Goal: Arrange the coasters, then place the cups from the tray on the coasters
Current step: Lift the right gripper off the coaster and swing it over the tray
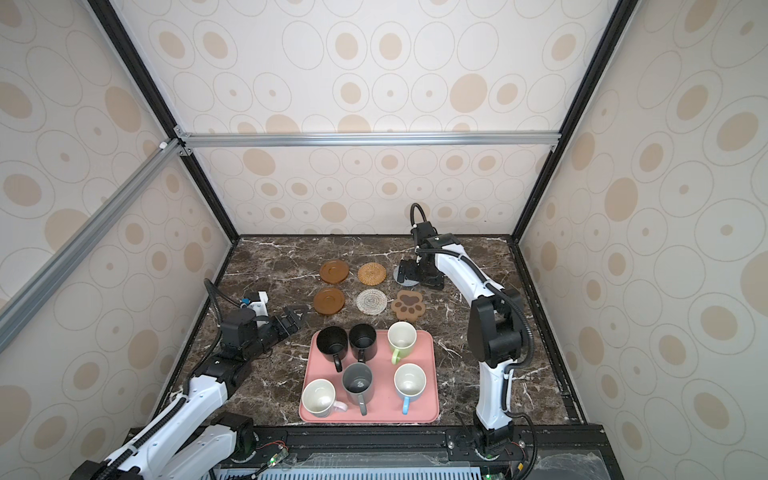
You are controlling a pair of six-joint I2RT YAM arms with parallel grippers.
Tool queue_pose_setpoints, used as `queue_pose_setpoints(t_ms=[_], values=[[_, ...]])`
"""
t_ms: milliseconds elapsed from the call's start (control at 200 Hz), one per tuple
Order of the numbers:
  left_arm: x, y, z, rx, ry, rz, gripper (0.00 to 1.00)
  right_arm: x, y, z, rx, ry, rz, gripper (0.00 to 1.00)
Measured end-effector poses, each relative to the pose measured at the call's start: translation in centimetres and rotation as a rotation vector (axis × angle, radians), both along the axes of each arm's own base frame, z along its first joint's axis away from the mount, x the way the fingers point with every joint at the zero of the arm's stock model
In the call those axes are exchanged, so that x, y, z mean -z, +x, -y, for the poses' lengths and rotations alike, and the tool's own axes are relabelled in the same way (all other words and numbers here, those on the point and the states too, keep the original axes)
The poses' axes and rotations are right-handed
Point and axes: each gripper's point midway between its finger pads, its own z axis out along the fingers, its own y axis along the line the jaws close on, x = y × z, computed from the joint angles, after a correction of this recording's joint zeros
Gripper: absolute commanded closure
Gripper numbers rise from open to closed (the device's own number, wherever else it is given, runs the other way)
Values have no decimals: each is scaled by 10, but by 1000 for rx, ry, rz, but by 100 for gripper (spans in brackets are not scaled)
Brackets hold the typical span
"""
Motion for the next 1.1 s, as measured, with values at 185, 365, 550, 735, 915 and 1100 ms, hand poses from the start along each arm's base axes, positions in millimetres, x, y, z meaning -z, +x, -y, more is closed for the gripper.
queue_pose_setpoints(t_ms=[185, 365, 550, 735, 915, 1100], values=[[0, 1, -1, -6, 3, 0, 0, -17, -10, 8, -25, -5, 48, 1], [2, 3, -1, -9, 6, -7, 0, -19, -30, 15, -51, -15, 44, 1], [4, 10, 0, -8, 10, -25, 0, -27, -57, 22, -69, -16, 44, 0], [-3, 20, 3, -7, 9, -19, 0, -38, -84, 26, -90, -2, 51, 0], [-6, 29, 6, 2, 6, -22, 0, -46, -102, 26, -105, -1, 52, 1], [-6, 36, 9, 13, 9, -27, 0, -45, -124, 13, -140, -5, 19, 2]])
